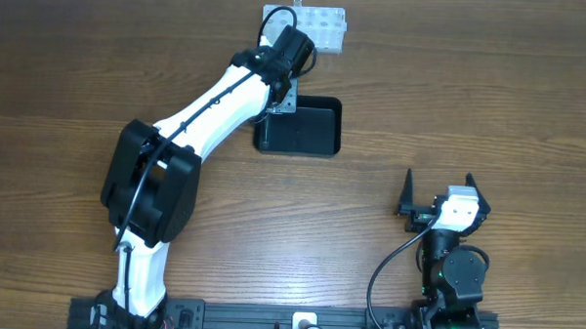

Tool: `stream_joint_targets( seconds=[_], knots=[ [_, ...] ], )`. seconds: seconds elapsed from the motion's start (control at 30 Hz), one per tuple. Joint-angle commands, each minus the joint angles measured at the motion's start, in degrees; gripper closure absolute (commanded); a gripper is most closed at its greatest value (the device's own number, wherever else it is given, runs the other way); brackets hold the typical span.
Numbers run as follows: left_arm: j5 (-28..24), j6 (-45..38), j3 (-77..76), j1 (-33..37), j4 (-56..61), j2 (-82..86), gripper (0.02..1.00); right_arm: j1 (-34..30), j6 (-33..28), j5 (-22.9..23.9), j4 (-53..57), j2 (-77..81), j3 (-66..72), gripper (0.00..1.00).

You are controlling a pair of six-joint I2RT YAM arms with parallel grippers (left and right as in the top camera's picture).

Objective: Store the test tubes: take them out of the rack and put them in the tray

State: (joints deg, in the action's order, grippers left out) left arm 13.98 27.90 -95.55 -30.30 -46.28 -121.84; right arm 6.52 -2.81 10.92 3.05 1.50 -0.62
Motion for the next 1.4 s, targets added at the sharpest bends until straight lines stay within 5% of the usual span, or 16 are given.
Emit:
stream_joint_targets(
  seconds=[0.03,0.27,0.33,0.67,1.1,1.4],
  knots=[
    [0.7,-0.9,0.1,0.4,-0.1,-1.0,0.746,0.3,0.6,-0.1,0.2,0.0,0.3,0.007],
    [3.4,-0.9,-0.1,0.6,2.6,-0.8,0.533,0.3,0.6,-0.1,0.2,0.0,0.3,0.007],
    [6.1,-0.9,-1.8,1.0,3.6,-0.7,0.391,0.3,0.6,-0.1,0.2,0.0,0.3,0.009],
    [7.5,-13.5,-14.4,4.9,16.6,-0.7,0.391,0.3,0.6,-0.1,0.2,0.0,0.3,0.007],
    [-9.3,-27.7,-14.4,8.0,39.5,-9.9,0.354,0.3,0.6,-0.1,0.2,0.0,0.3,0.009],
    [-12.3,-27.7,-14.4,8.2,43.8,-13.1,0.347,0.3,0.6,-0.1,0.2,0.0,0.3,0.009]
  ],
)
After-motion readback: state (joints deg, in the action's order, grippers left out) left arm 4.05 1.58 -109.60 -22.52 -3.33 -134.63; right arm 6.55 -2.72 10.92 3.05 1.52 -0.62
